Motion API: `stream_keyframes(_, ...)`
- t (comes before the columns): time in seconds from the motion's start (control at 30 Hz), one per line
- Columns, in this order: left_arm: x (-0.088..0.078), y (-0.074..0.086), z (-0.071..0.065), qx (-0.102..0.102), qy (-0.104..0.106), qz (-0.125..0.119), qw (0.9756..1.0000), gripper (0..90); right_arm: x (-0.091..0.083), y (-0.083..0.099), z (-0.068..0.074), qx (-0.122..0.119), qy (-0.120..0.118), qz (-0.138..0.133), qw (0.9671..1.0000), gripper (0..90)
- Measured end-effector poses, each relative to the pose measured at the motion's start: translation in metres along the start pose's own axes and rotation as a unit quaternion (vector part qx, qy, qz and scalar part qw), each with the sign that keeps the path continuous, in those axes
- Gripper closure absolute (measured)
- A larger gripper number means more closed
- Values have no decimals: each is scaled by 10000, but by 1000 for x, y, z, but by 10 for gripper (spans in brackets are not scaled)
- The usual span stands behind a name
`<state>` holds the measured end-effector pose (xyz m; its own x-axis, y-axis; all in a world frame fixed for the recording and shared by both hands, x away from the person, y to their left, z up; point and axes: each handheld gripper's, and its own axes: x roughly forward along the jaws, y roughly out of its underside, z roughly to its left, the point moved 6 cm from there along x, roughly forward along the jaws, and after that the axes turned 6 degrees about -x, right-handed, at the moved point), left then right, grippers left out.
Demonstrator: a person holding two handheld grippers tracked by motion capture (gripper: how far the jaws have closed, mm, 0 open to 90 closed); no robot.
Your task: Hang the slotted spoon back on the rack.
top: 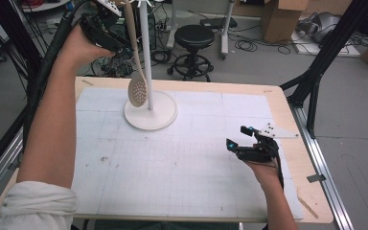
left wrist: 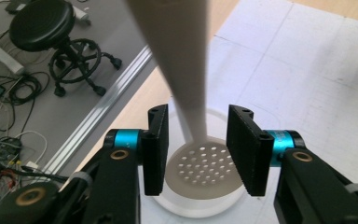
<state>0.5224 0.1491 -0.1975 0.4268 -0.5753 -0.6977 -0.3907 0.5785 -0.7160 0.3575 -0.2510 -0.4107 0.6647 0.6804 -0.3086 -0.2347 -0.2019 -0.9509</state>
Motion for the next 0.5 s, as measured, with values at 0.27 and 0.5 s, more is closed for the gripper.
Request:
stream_keyframes(0.27, -6, 10, -23, 85, 320, -109, 9994, 537, 0, -1, 0, -8, -13, -24, 10000, 152)
stream_keyframes(0.5, -10, 28, -40, 124, 621, -576, 9963, 514, 3, -1, 0, -5, -37, -18, 10000, 152)
